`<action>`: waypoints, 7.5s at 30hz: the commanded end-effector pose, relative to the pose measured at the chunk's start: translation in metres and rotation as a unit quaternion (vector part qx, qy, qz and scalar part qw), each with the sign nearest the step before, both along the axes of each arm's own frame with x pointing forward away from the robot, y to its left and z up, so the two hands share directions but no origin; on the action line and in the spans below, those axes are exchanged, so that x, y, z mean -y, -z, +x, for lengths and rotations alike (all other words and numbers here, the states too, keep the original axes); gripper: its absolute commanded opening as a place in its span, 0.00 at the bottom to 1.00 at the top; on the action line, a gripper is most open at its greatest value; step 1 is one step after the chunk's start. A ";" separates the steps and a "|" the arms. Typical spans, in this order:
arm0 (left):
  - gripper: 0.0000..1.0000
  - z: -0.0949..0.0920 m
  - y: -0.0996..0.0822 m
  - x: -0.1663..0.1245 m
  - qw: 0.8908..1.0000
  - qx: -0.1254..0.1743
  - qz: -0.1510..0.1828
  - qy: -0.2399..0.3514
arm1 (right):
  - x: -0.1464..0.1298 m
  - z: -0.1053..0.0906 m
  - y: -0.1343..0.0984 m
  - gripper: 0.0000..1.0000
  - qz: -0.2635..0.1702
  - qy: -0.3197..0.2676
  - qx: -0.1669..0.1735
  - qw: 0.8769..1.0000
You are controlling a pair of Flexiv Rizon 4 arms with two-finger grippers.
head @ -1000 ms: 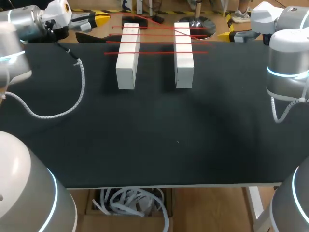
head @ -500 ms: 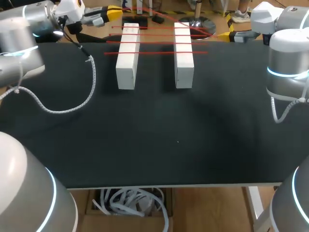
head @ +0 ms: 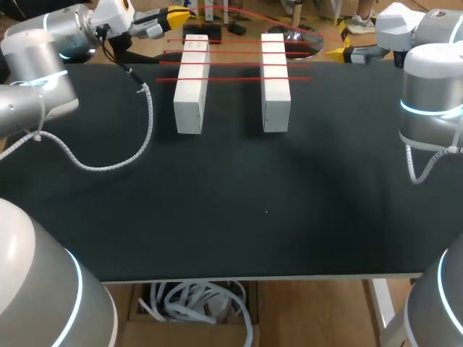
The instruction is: Grab the tape and strap the tape.
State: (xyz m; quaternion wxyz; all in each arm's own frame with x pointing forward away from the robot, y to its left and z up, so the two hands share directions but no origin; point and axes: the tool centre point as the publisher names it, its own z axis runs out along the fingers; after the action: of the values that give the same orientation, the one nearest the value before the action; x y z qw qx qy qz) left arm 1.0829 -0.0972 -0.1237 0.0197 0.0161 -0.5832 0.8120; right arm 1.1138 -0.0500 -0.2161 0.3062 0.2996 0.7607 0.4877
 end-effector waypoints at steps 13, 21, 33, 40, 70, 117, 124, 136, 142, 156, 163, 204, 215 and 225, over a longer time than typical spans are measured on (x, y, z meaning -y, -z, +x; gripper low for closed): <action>0.00 0.002 -0.011 0.005 1.000 0.004 0.001 -0.001 | 0.000 0.000 0.000 1.00 0.000 0.000 0.000 1.000; 0.00 -0.001 -0.011 0.012 1.000 0.001 -0.005 0.005 | 0.000 0.000 0.000 1.00 0.000 0.000 0.000 1.000; 0.00 -0.004 -0.013 0.025 1.000 0.006 -0.020 -0.006 | 0.000 0.000 0.000 1.00 0.000 0.000 0.000 1.000; 0.00 -0.003 -0.012 0.029 1.000 0.006 -0.021 -0.006 | 0.000 0.000 0.000 1.00 0.000 0.000 0.000 1.000; 0.00 -0.005 -0.011 0.031 1.000 0.011 -0.014 0.016 | 0.000 0.000 0.000 1.00 0.000 0.000 0.000 1.000; 0.00 -0.006 -0.011 0.027 1.000 0.009 -0.013 0.018 | -0.018 -0.029 -0.022 1.00 0.133 0.093 -0.178 0.971; 0.00 -0.006 -0.011 0.027 1.000 0.009 -0.013 0.018 | -0.021 -0.046 -0.030 1.00 0.204 0.132 -0.248 0.938; 0.00 -0.006 -0.011 0.027 1.000 0.009 -0.013 0.018 | -0.014 -0.061 -0.032 1.00 0.285 0.169 -0.266 0.905; 0.00 -0.006 -0.011 0.027 1.000 0.009 -0.013 0.018 | -0.029 -0.069 -0.038 1.00 0.371 0.083 -0.200 0.903; 0.00 -0.006 -0.011 0.027 1.000 0.009 -0.013 0.018 | -0.029 -0.070 -0.038 1.00 0.348 0.071 -0.162 0.921; 0.00 -0.006 -0.011 0.027 1.000 0.009 -0.013 0.018 | -0.034 -0.073 -0.035 1.00 0.449 0.117 -0.186 0.866; 0.00 -0.006 -0.011 0.027 1.000 0.009 -0.013 0.018 | -0.025 -0.088 -0.040 1.00 0.758 0.293 -0.134 0.567; 0.00 -0.006 -0.011 0.027 1.000 0.009 -0.013 0.018 | -0.016 -0.077 -0.048 1.00 0.805 0.456 -0.099 0.366; 0.00 -0.006 -0.011 0.027 1.000 0.009 -0.013 0.018 | -0.012 -0.066 -0.057 1.00 0.816 0.508 -0.085 0.263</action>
State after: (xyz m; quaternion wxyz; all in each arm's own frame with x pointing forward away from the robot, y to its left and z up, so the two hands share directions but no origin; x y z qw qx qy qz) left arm 1.0759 -0.1244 -0.1122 0.0279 -0.0010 -0.5738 0.8185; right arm 1.0415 -0.0437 -0.1625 -0.2022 0.7265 -0.0696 0.6530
